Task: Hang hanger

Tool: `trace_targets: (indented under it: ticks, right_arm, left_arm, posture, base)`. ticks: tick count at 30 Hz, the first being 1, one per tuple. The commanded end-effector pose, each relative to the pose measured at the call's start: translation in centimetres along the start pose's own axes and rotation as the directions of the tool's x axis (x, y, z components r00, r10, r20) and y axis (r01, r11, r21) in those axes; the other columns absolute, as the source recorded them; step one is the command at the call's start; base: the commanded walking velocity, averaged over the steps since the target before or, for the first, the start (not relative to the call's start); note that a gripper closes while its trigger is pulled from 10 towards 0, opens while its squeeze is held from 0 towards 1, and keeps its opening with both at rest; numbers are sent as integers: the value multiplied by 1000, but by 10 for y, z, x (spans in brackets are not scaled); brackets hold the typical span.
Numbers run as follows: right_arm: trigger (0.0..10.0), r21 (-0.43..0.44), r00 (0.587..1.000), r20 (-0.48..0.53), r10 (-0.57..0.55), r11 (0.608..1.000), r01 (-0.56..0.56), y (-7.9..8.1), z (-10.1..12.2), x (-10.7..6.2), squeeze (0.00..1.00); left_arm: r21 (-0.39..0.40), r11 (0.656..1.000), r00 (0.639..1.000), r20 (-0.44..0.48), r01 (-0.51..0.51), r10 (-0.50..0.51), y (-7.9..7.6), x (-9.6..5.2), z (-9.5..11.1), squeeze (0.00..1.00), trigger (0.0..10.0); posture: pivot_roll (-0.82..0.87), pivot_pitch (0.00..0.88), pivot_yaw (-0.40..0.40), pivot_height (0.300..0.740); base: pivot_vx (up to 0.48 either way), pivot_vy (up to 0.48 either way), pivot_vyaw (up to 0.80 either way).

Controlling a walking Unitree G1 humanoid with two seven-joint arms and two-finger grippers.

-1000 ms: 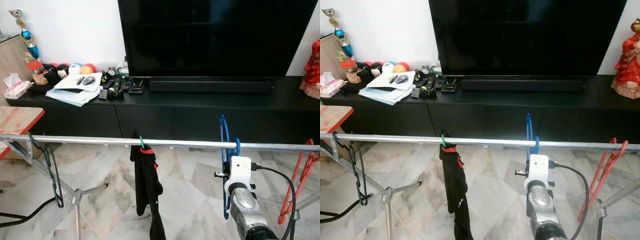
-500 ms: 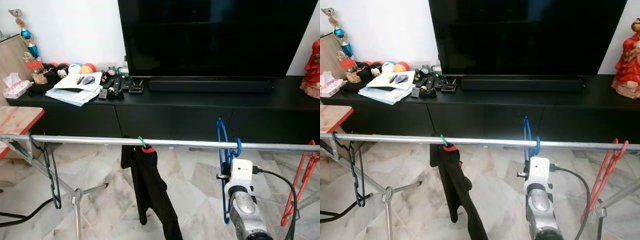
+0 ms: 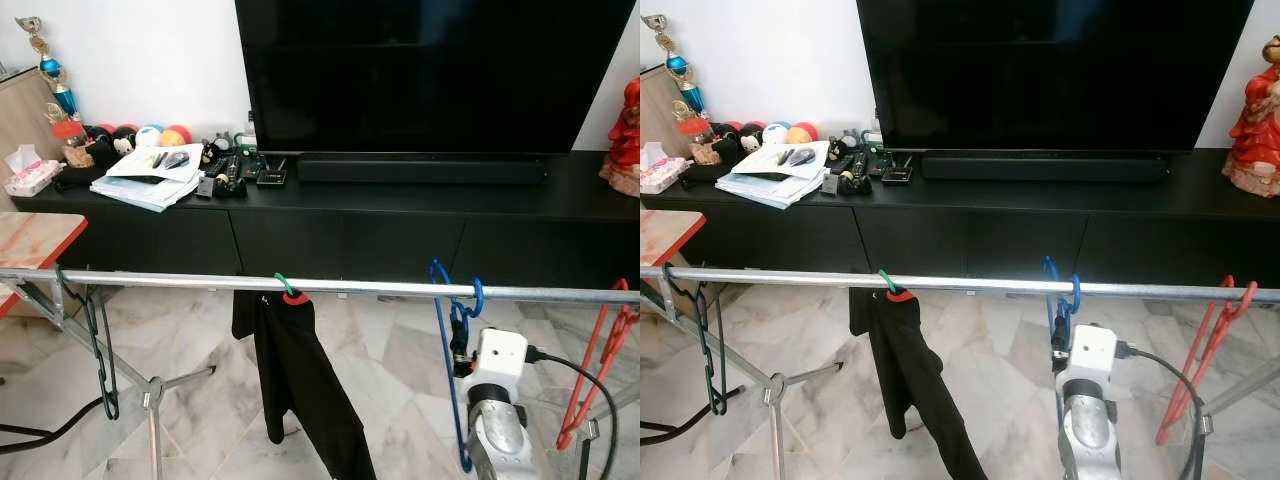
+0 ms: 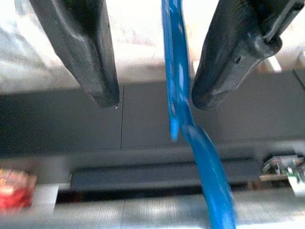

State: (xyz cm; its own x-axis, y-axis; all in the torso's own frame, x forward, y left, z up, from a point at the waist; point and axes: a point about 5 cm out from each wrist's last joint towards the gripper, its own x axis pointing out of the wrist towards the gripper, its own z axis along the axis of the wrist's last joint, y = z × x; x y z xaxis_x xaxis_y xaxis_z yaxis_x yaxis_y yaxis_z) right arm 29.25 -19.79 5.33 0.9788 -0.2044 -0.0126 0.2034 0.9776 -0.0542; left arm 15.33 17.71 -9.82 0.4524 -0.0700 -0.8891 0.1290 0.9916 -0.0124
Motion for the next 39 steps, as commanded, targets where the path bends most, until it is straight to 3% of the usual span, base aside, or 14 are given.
trace_targets:
  ticks: [1, 8, 10, 12, 18, 20, 21, 23, 25, 28, 31, 39]
  right_arm:
    - [10000, -1, 999, 40, 8, 1000, -7, 3, 4, -6, 890]
    - [10000, -39, 993, 95, -65, 997, 69, -9, 10, -37, 863]
    - [10000, -41, 993, 91, -79, 996, 83, -12, 10, -40, 863]
    - [10000, -59, 990, 87, -113, 991, 118, -18, 10, -58, 871]
    - [10000, -77, 971, 25, -239, 968, 241, -32, 4, -83, 855]
    - [10000, -95, 944, -135, -302, 952, 291, -39, -19, -93, 671]
    - [10000, -95, 944, -135, -302, 952, 291, -39, -19, -93, 671]
    - [10000, -69, 921, -201, -335, 942, 328, -42, -29, -97, 16]
    - [10000, -92, 876, -302, -377, 926, 367, -47, -42, -102, 0]
    - [10000, -96, 855, -341, -391, 919, 382, -49, -49, -102, 0]
    - [10000, -158, 790, -456, -410, 911, 381, -51, -65, -107, 0]
    - [10000, -160, 693, -593, -409, 904, 397, -45, -86, -120, 0]
  left_arm:
    - [17, 1000, 997, -72, 11, -10, 0, -2, -19, 0, 10000]
    - [19, 1000, 997, -71, 11, -10, 0, -2, -19, 0, 10000]
    - [19, 1000, 997, -71, 11, -10, 0, -2, -19, 0, 10000]
    - [24, 1000, 998, -70, 10, -8, 0, -2, -19, 0, 10000]
    - [23, 1000, 998, -65, 6, -5, 1, -2, -18, 0, 10000]
    - [25, 1000, 998, -65, 7, -5, 1, -2, -18, 0, 10000]
    - [25, 1000, 998, -65, 7, -5, 1, -2, -18, 0, 10000]
    - [27, 1000, 998, -64, 8, -6, 1, -2, -18, 0, 10000]
    - [28, 1000, 998, -64, 9, -7, 1, -2, -18, 0, 10000]
    - [29, 1000, 998, -63, 9, -7, 1, -2, -18, 0, 10000]
    - [30, 1000, 998, -65, 10, -8, 1, -3, -19, 0, 10000]
    - [46, 999, 997, -72, 17, -14, 1, -3, -21, 0, 10000]
  posture:
    - [14, 14, 69, 740]
    - [9, 11, 66, 740]
    - [9, 11, 66, 740]
    - [8, 9, 65, 740]
    - [11, 3, 57, 740]
    - [3, 0, 59, 740]
    - [3, 0, 59, 740]
    - [4, 0, 59, 740]
    - [7, 0, 56, 740]
    - [7, 0, 56, 740]
    - [10, 0, 55, 740]
    - [13, 0, 57, 740]
  base:
    - [0, 0, 0]
    - [0, 0, 0]
    - [0, 0, 0]
    - [0, 0, 0]
    - [0, 0, 0]
    - [0, 0, 0]
    - [0, 0, 0]
    - [0, 0, 0]
    - [0, 0, 0]
    - [0, 0, 0]
    - [0, 0, 0]
    - [0, 0, 0]
